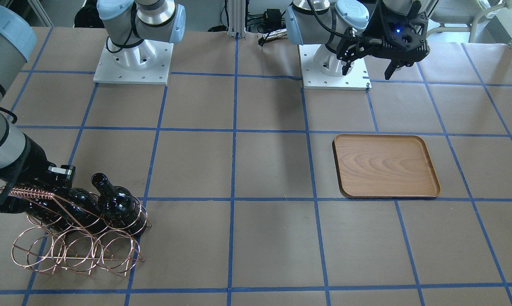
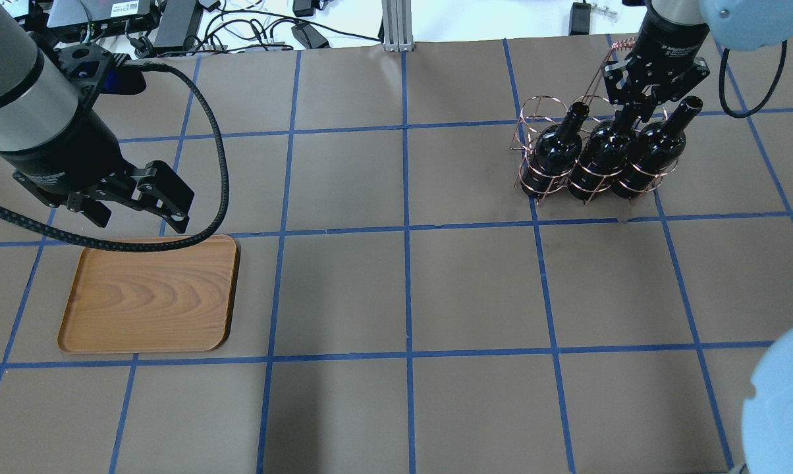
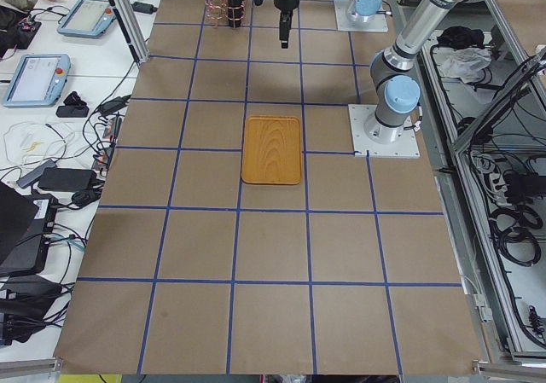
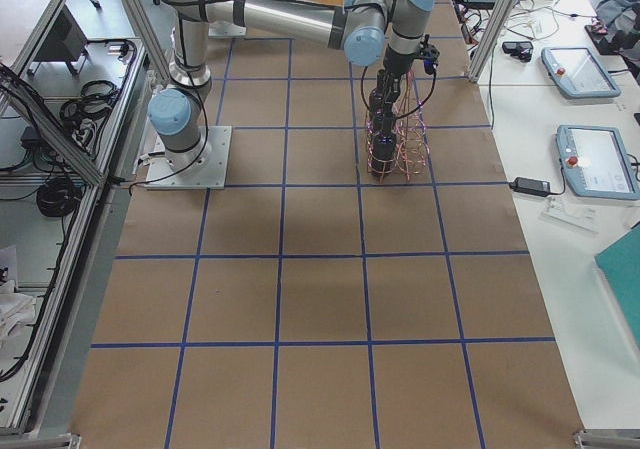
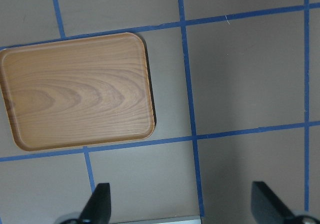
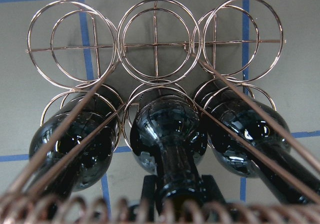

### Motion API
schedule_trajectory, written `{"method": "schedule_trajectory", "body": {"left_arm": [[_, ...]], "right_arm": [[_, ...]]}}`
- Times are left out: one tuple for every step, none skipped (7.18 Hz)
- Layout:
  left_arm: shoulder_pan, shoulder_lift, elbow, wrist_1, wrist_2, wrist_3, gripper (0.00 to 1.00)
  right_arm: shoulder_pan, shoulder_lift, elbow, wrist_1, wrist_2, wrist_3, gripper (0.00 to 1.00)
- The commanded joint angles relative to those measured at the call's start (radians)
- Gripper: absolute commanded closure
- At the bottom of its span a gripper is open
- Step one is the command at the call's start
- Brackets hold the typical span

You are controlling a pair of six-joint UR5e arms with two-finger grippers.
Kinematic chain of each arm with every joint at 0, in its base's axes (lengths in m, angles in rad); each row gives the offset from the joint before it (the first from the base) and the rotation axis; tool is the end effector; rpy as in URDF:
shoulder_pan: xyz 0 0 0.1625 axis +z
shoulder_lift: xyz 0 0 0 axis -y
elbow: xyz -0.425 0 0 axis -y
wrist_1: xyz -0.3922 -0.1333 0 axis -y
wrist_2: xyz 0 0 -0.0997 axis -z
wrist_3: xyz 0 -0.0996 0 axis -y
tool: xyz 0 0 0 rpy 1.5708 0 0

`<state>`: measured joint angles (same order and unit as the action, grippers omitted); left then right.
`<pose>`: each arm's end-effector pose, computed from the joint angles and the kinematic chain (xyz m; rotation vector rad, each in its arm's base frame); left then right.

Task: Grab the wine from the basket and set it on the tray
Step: 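Grasp the dark wine bottle neck with the right gripper and lift it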

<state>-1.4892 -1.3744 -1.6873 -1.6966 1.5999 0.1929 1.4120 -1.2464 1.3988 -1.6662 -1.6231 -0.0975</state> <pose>-0.0971 -0.4123 0.5066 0.1745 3.1132 0.0771 0.0289 -0.6295 0.4008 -0.0925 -3.0941 -0.0979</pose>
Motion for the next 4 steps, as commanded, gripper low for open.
{"method": "schedule_trajectory", "body": {"left_arm": [[0.003, -0.002, 0.000, 0.002, -0.001, -0.001, 0.00], [0.003, -0.002, 0.000, 0.002, 0.002, 0.000, 0.00], [0.004, -0.002, 0.000, 0.002, 0.002, -0.001, 0.00], [0.004, -0.002, 0.000, 0.002, 0.002, 0.000, 0.00]], "right_arm": [[-0.004, -0.010, -0.030, 0.000, 0.009, 0.012, 0.72], [-0.004, -0.018, -0.085, 0.029, 0.008, 0.013, 0.72], [-0.004, -0.051, -0.137, 0.125, 0.009, 0.015, 0.71], [0.001, -0.108, -0.164, 0.197, 0.009, 0.015, 0.69]]}}
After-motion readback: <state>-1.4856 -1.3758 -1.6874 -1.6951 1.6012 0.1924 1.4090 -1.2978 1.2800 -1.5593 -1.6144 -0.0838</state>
